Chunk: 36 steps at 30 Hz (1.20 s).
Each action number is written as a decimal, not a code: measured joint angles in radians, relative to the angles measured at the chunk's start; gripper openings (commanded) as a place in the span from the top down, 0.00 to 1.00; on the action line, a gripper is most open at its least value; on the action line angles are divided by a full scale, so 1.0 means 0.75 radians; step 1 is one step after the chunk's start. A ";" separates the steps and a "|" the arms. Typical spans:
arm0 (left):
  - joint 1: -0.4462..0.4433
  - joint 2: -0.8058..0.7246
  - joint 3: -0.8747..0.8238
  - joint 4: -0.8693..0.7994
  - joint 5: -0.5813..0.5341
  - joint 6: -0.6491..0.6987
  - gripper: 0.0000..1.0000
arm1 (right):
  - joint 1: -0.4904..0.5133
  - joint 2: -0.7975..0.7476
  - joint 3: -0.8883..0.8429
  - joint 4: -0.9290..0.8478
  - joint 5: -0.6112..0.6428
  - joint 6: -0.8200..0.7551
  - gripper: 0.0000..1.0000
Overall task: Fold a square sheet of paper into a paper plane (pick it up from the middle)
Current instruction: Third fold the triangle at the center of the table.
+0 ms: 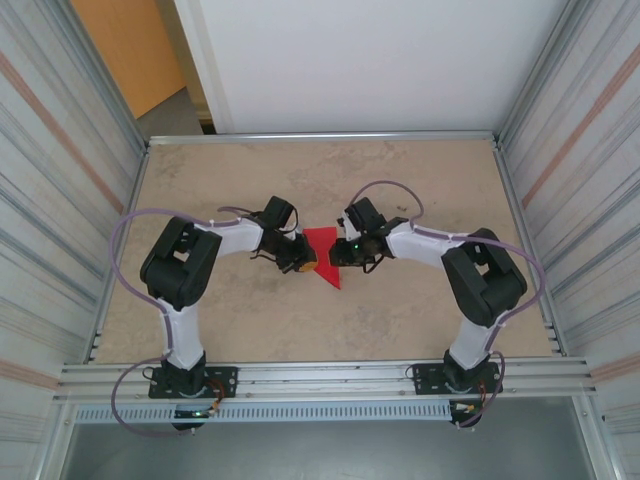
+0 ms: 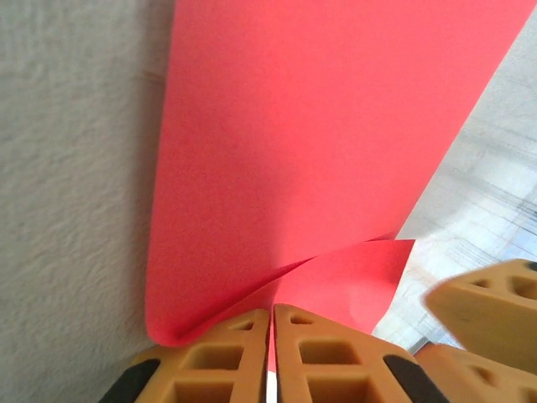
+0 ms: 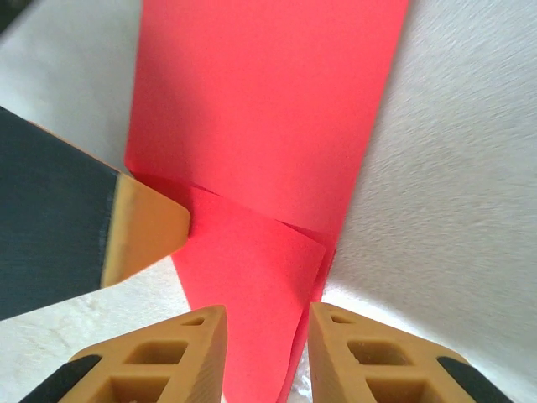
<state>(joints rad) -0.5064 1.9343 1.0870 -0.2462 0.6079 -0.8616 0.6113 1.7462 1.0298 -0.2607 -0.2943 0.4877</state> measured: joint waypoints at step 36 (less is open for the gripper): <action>0.001 0.027 0.050 -0.074 0.004 0.006 0.91 | 0.082 0.178 0.053 0.049 -0.248 0.001 0.97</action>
<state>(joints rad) -0.5060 1.9545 1.1248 -0.3016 0.6106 -0.8570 0.6727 1.8797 1.0698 -0.2241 -0.4805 0.4881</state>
